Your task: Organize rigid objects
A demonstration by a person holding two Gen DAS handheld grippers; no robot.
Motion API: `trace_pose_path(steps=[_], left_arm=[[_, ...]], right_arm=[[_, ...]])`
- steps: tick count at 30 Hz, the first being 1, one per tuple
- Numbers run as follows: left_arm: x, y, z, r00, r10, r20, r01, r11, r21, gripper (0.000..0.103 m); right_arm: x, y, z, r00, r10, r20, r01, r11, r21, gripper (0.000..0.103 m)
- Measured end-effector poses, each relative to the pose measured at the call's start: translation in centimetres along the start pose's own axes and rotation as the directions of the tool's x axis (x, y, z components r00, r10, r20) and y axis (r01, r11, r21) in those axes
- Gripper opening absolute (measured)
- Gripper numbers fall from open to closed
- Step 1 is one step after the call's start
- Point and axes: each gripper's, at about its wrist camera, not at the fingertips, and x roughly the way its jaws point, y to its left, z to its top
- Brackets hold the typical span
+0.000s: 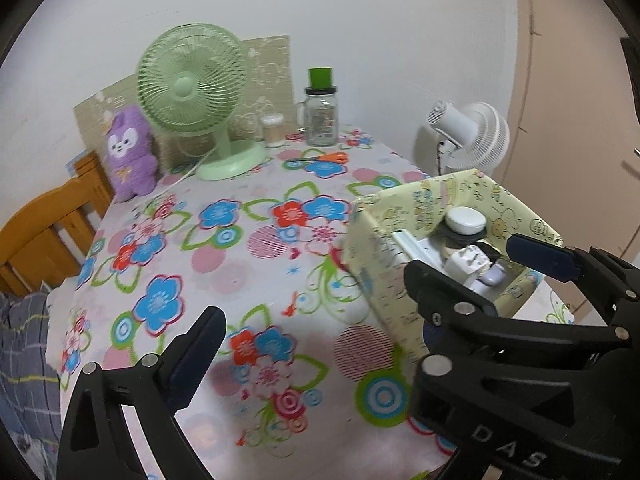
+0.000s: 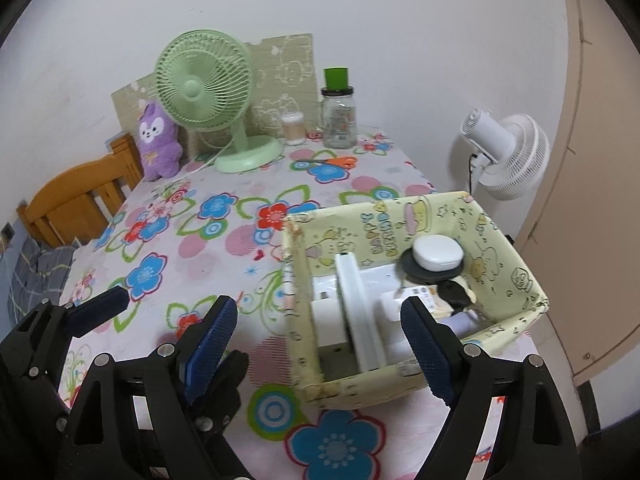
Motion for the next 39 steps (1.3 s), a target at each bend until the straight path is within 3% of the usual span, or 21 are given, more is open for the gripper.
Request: trace_pose_path(steps=[13, 17, 23, 33, 39], left_arm=[[-2.4, 4.9, -2.4, 0.995, 0.099, 0.018, -0.096, 0.989, -0.117, 0.103], [-3.0, 6.2, -3.2, 0.992, 0.124, 0.024, -0.119, 0.981, -0.154, 0.103], [-4.4, 7.7, -3.9, 0.985, 0.163, 0.052, -0.150, 0.970, -0.189, 0.103], [-7.7, 8.7, -4.6, 0.961, 0.249, 0.123, -0.217, 0.950, -0.224, 0.103], [-8.7, 8.3, -5.0, 0.956, 0.245, 0.159, -0.207, 0.953, -0.221, 0.103]], right_arm=[[-1.1, 3.9, -1.1, 0.995, 0.086, 0.054, -0.081, 0.993, -0.082, 0.087], [-1.7, 4.4, -1.4, 0.991, 0.096, 0.096, -0.087, 0.991, -0.099, 0.095], [-2.9, 4.7, -1.5, 0.984, 0.096, 0.149, -0.078, 0.989, -0.126, 0.098], [-4.3, 4.0, -1.6, 0.977, 0.101, 0.188, -0.080, 0.990, -0.113, 0.102], [-5.2, 3.6, -2.1, 0.976, 0.099, 0.196, -0.078, 0.991, -0.113, 0.102]])
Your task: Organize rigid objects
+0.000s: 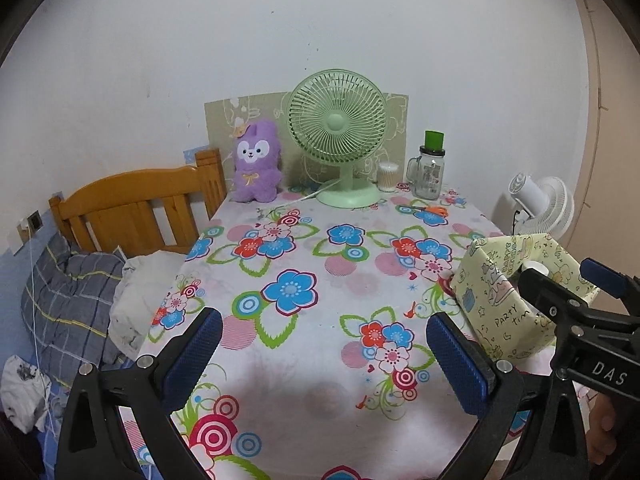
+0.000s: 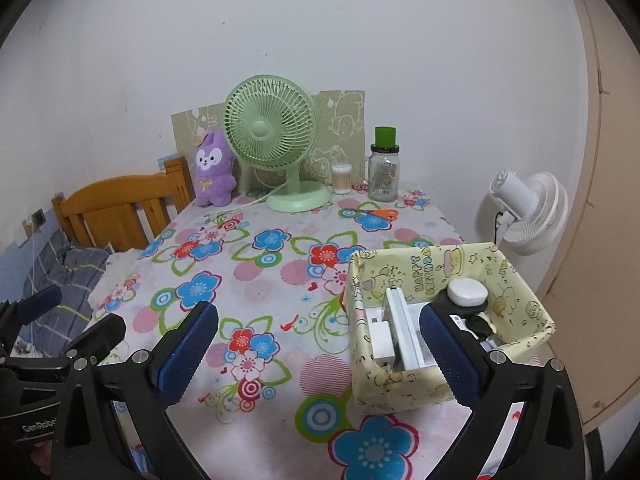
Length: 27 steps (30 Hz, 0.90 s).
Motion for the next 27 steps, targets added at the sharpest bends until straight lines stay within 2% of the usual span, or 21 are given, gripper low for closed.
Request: trace_pose_path(steps=[12, 27], left_arm=[[-1.2, -0.8, -0.6, 0.999, -0.017, 0.051, 0.016, 1.000, 0.019, 0.103], [-1.9, -1.6, -0.7, 0.995, -0.041, 0.090, 0.039, 0.999, 0.015, 0.103]], right_arm=[[-1.5, 0.1, -1.0, 0.998, -0.046, 0.039, 0.047, 0.999, -0.020, 0.103], [-2.7, -0.9, -1.3, 0.996, -0.057, 0.066, 0.056, 0.998, 0.012, 0.103]])
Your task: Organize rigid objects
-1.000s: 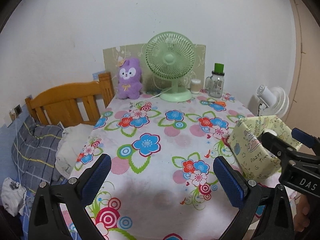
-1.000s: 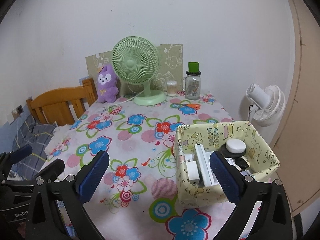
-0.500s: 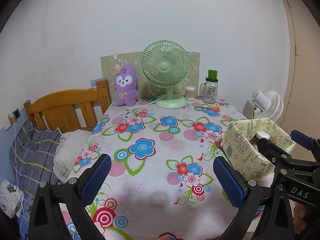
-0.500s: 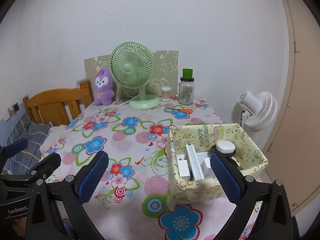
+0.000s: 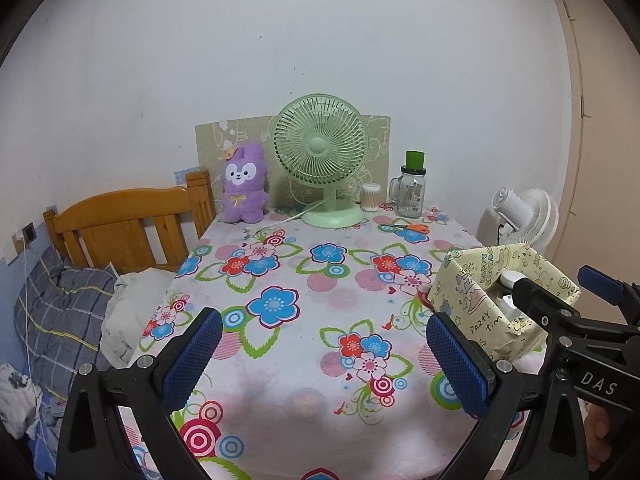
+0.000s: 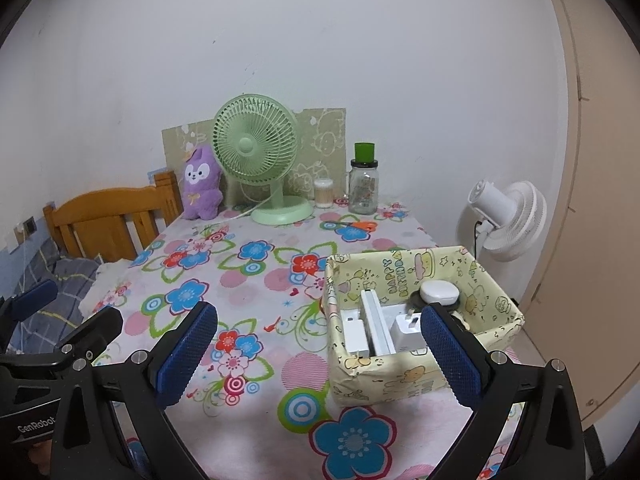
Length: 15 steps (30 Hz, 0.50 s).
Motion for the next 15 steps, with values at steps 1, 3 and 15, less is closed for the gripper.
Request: trace_pose_path(steps=[1, 3, 15], left_arm=[[-0.01, -0.02, -0.02, 1.000, -0.002, 0.001, 0.002, 1.000, -0.001, 0.103], [0.01, -0.02, -0.05, 1.000, -0.007, -0.003, 0.007, 1.000, -0.004, 0.103], [0.30, -0.26, -0.06, 1.000, -0.013, -0.013, 0.013, 1.000, -0.008, 0.103]], right_arm=[[-0.04, -0.05, 0.00, 1.000, -0.001, 0.001, 0.001, 1.000, 0.001, 0.103], [-0.07, -0.14, -0.02, 1.000, -0.002, 0.001, 0.002, 1.000, 0.002, 0.103], [-0.08, -0.22, -0.18, 1.000, -0.010, 0.002, 0.010, 1.000, 0.002, 0.103]])
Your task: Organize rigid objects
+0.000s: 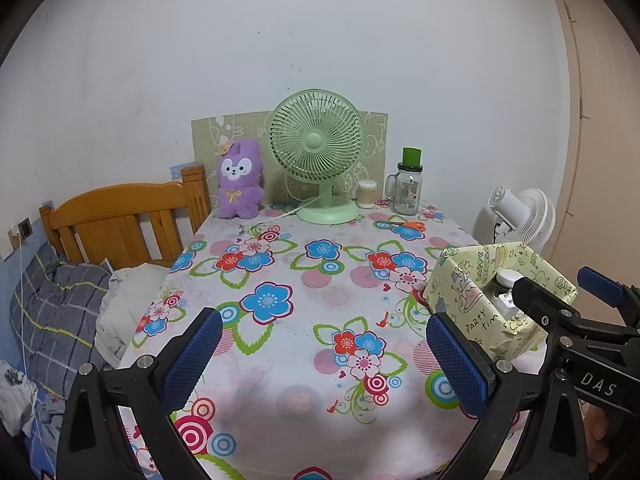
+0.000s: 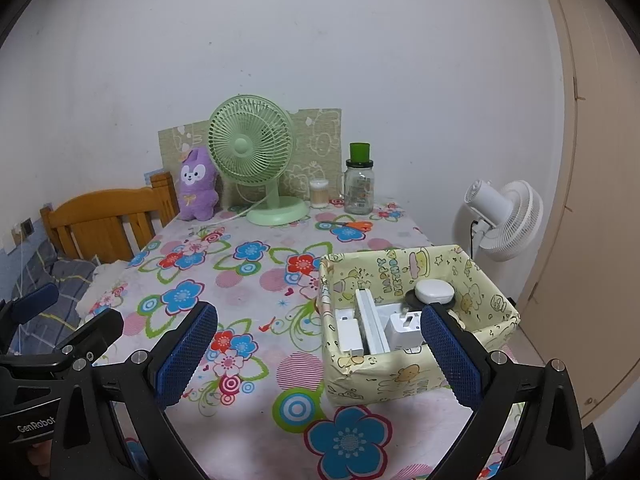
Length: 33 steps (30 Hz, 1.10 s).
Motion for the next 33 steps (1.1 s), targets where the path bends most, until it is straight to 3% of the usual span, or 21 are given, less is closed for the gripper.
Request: trace_pose_path(steps=[33], left_arm=[[0.8, -0.1, -0.4, 1.000, 0.009, -0.024, -0.009, 1.000, 0.001, 0.103]], right_arm=[[1.0, -0.1, -0.4, 1.000, -0.002, -0.019, 0.002, 1.000, 0.007, 0.103]])
